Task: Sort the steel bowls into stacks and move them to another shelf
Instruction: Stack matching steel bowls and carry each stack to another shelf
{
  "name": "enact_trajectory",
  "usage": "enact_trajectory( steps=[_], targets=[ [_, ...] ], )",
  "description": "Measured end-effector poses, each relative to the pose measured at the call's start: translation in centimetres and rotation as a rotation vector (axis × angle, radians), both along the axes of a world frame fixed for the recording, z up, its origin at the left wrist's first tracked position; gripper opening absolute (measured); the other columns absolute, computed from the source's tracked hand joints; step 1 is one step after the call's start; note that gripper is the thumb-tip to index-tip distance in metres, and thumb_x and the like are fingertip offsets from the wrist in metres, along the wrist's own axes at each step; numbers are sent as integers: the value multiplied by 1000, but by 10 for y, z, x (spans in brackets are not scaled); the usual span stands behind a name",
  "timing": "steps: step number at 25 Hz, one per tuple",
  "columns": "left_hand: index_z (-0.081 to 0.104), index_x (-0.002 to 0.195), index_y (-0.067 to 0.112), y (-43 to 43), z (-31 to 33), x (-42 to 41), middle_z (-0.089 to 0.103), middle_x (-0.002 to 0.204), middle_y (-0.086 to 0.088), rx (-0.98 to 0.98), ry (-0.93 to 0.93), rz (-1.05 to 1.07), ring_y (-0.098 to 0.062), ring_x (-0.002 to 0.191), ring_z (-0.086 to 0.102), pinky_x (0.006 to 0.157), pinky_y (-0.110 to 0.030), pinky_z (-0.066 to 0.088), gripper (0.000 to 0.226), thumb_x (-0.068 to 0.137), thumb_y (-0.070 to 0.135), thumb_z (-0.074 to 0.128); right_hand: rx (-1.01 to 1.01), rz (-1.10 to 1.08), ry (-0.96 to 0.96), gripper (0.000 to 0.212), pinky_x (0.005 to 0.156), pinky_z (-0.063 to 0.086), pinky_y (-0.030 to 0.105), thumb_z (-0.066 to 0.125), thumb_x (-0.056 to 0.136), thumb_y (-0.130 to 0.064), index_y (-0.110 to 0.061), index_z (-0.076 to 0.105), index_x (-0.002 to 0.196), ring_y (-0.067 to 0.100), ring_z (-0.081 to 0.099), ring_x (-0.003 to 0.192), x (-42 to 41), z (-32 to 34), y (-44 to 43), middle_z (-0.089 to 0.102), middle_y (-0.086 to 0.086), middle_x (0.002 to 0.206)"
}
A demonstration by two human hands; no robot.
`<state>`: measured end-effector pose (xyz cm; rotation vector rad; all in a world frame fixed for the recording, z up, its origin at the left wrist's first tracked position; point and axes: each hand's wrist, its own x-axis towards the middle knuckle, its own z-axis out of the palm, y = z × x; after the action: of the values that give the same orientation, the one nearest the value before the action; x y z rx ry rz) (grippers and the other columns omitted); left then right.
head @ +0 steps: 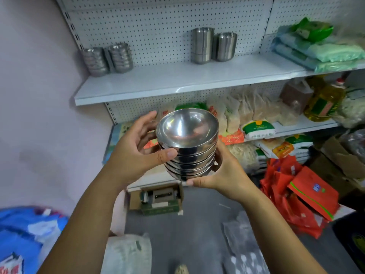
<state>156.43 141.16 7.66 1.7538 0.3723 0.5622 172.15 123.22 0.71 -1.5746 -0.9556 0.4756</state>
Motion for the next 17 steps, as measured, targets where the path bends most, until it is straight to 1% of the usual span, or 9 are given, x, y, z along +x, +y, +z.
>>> enact_trajectory(
  steps=[2, 5, 7, 9, 11, 13, 15, 17],
  targets=[
    [42, 153, 34, 44, 7, 24, 64, 133, 25, 50, 10, -31, 5, 127, 58, 103, -30, 54, 114, 52, 44, 95, 14, -36, 7, 112, 111, 48, 48, 103, 54, -18, -28, 43, 148, 13, 60, 130, 20, 2, 37, 64, -8, 135],
    [42, 152, 38, 92, 10, 50, 61, 139, 19, 76, 19, -54, -2, 130, 58, 107, -40, 51, 123, 44, 57, 98, 11, -59, 20, 108, 109, 49, 50, 104, 54, -22, -28, 46, 145, 16, 61, 128, 45, 2, 80, 66, -7, 133],
    [43, 150, 40, 117, 8, 64, 59, 142, 16, 91, 26, -60, -4, 131, 58, 107, -44, 51, 120, 45, 53, 99, 7, -61, 23, 108, 108, 50, 51, 104, 52, -26, -28, 47, 144, 17, 62, 127, 60, 1, 106, 67, -6, 132],
    [42, 152, 37, 144, 5, 78, 59, 140, 13, 105, 34, -28, -3, 130, 58, 107, -41, 52, 116, 49, 45, 96, 2, -41, 9, 109, 107, 51, 49, 104, 52, -27, -29, 47, 144, 15, 62, 126, 77, 0, 137, 67, -7, 132],
    [43, 152, 34, 169, 1, 90, 60, 135, 10, 125, 36, 32, -3, 129, 58, 106, -36, 53, 113, 51, 45, 93, 2, -20, -5, 108, 106, 52, 45, 104, 52, -25, -27, 48, 143, 12, 63, 124, 92, 0, 169, 68, -9, 130],
    [44, 151, 35, 200, 0, 101, 62, 129, 10, 149, 35, 103, -3, 125, 60, 106, -34, 54, 110, 52, 48, 92, 4, 11, 4, 104, 104, 53, 40, 104, 52, -19, -24, 51, 140, 10, 64, 121, 110, 1, 205, 69, -9, 127],
    [45, 149, 38, 229, 3, 115, 63, 126, 10, 178, 42, 152, -3, 123, 61, 106, -36, 54, 108, 53, 52, 92, 5, 51, 10, 99, 98, 54, 29, 103, 52, -14, -25, 53, 137, 7, 65, 118, 129, 6, 240, 70, -8, 124],
    [45, 149, 37, 261, 10, 135, 65, 125, 11, 203, 44, 193, -3, 123, 61, 104, -36, 54, 107, 54, 54, 91, 16, 80, 10, 96, 92, 51, 16, 103, 52, -12, -27, 54, 133, -1, 65, 114, 155, 12, 279, 71, -12, 120]
  ],
)
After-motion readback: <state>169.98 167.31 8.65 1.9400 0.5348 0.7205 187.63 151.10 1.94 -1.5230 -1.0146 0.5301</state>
